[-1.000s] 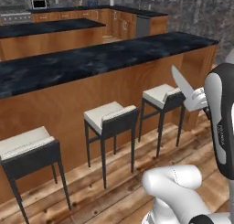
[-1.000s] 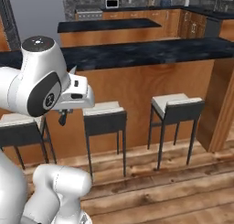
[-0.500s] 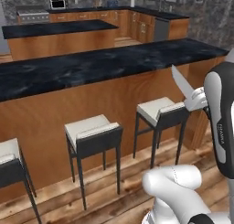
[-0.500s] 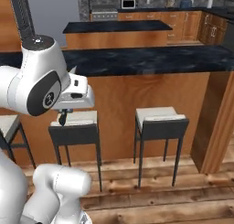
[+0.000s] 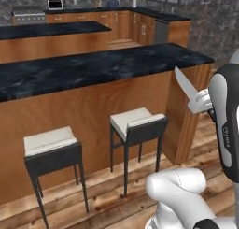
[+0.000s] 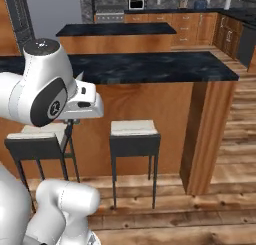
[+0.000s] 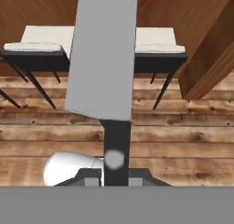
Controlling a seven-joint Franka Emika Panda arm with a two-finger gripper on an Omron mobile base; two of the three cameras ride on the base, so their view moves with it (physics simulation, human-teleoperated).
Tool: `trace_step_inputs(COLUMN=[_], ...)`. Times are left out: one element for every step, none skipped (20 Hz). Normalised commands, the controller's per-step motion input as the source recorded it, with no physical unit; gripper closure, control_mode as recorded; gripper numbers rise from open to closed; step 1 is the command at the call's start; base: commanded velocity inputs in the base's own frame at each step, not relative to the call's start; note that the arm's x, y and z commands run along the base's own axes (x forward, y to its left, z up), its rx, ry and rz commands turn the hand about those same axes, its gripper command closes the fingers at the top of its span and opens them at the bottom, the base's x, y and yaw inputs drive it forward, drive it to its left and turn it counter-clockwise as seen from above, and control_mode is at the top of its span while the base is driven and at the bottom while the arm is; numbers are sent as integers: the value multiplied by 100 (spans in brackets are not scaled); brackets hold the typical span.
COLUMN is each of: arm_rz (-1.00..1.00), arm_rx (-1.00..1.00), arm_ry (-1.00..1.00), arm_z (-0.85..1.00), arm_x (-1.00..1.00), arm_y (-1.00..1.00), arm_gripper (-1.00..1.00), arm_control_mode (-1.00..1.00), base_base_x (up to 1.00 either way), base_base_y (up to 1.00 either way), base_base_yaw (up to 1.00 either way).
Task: Pick up the metallic utensils from the counter and place them in the open drawer. Make sure not to pick up any wooden utensils.
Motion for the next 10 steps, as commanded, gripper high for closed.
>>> trace_step_inputs(arm_rz=[0, 0, 0, 0, 0, 0, 0, 0, 0, 0], arm_rx=[0, 0, 0, 0, 0, 0, 0, 0, 0, 0], arm_ry=[0, 0, 0, 0, 0, 0, 0, 0, 0, 0], arm_z=[0, 0, 0, 0, 0, 0, 0, 0, 0, 0], arm_x=[0, 0, 0, 0, 0, 0, 0, 0, 0, 0], arm_y=[0, 0, 0, 0, 0, 0, 0, 0, 0, 0], arm_gripper=[100, 100, 100, 100, 100, 100, 100, 100, 100, 100], arm_control_mode=[100, 100, 100, 100, 100, 100, 100, 100, 100, 100], base_base_x=[7, 7, 12, 11, 7, 8, 1, 1, 1, 2], base_base_y=[-100, -100, -100, -100, -100, -100, -100, -100, -100, -100], base_base_yaw=[0, 1, 5, 10, 17, 22, 22, 24, 25, 25])
